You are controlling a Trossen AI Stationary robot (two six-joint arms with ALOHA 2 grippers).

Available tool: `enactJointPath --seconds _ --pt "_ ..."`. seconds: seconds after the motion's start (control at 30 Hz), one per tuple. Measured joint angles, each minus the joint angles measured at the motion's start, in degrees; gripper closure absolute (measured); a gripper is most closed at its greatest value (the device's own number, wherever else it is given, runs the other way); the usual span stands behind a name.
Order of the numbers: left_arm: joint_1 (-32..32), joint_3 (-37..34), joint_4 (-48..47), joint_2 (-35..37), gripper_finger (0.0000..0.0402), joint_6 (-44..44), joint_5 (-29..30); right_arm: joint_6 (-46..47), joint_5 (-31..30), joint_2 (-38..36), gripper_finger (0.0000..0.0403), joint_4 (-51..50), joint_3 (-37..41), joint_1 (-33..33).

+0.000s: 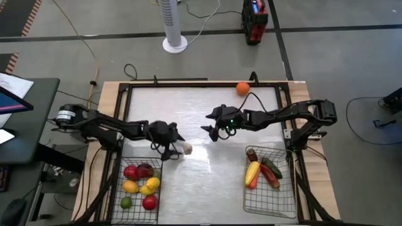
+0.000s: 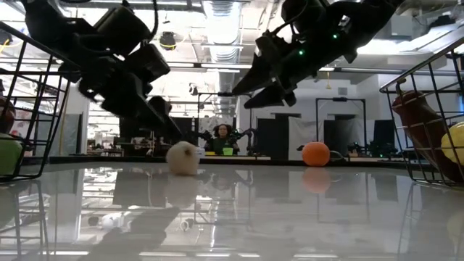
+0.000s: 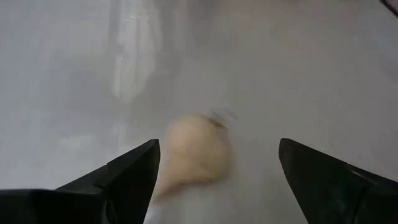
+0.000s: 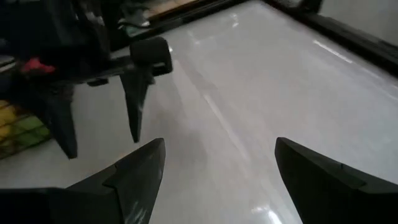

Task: Sort produce into baskets
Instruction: Put the white garlic into the gold wire basket

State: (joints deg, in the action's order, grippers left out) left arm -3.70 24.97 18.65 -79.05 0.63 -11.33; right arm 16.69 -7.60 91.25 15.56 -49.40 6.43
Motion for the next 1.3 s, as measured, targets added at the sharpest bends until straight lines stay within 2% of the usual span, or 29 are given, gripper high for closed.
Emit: enactJointPath --seconds 0.13,0.3,0.43,0.6,0.8,0.93,1.07,1.2,1.3 --pt "3.9 2.4 -0.3 -3.5 0.0085 3.6 2.1 -0.5 0.2 -0.1 0.0072 0.7 0.0 -0.8" --pt "5.7 7.7 -4.3 -7.5 0.0085 9.1 8.6 -0.6 0.2 -0.6 0.0072 0.5 0.0 -0.1" --pt "5.7 10.9 -8.1 -11.3 0.0085 14.6 8.8 -0.6 0.2 -0.6 0.0072 0.1 0.0 0.1" --pt "5.7 12.0 -7.3 -16.2 0.0085 19.7 8.7 -0.7 0.5 -0.6 0.0072 0.0 0.0 0.1" --pt "5.5 12.2 -6.6 -17.3 0.0093 19.8 8.6 -0.7 1.0 -0.6 0.0072 -0.1 0.0 0.1" --pt "5.5 12.0 -6.8 -16.3 0.0124 19.7 9.3 -1.3 1.1 -0.6 0.0072 0.1 0.0 0.5" --pt "5.5 12.0 -6.0 -15.4 0.0176 19.8 12.5 -1.3 1.4 -0.6 0.0072 0.1 0.0 0.5" --pt "5.2 12.0 -6.5 -11.9 0.0228 19.8 14.4 -1.3 1.6 -0.6 0.0072 0.0 0.0 0.5" --pt "4.7 12.0 -8.0 -8.1 0.0248 20.1 14.4 -1.3 1.7 -0.6 0.0072 0.0 0.0 0.5"
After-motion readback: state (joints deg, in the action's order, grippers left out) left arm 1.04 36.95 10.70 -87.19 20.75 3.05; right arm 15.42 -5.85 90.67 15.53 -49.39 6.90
